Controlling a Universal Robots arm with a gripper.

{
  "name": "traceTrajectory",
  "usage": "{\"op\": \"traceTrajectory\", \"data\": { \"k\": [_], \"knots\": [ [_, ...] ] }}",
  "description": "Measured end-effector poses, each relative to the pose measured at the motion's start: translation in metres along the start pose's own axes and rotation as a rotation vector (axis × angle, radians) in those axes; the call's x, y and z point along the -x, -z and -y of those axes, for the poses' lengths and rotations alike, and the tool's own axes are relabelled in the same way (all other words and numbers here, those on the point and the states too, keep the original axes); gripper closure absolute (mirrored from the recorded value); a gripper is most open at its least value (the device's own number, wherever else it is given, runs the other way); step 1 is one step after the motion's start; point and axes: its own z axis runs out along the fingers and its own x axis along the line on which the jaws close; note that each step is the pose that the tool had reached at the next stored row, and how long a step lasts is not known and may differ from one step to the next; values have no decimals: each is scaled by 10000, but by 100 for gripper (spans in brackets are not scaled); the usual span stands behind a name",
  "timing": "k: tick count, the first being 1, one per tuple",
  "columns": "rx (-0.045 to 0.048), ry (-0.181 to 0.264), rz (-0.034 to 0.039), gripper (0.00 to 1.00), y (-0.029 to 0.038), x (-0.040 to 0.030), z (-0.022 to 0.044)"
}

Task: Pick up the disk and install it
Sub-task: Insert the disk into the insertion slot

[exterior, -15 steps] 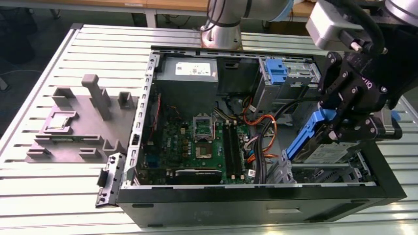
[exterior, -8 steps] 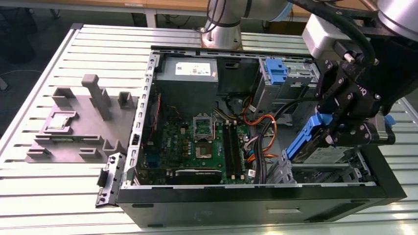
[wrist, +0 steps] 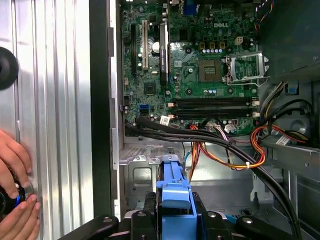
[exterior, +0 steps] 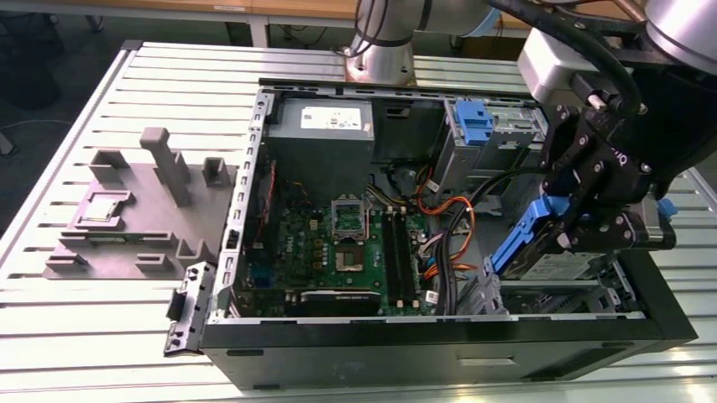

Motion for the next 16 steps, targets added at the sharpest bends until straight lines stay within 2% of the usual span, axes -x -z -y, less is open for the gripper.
{"op": "traceTrajectory", "data": {
  "k": [3, 8, 16],
  "knots": [
    [0, 0, 5, 63, -10, 0, 0],
    [0, 0, 3, 63, -97, 0, 1],
    [0, 1, 1, 63, -201, 1, 2]
  ]
}}
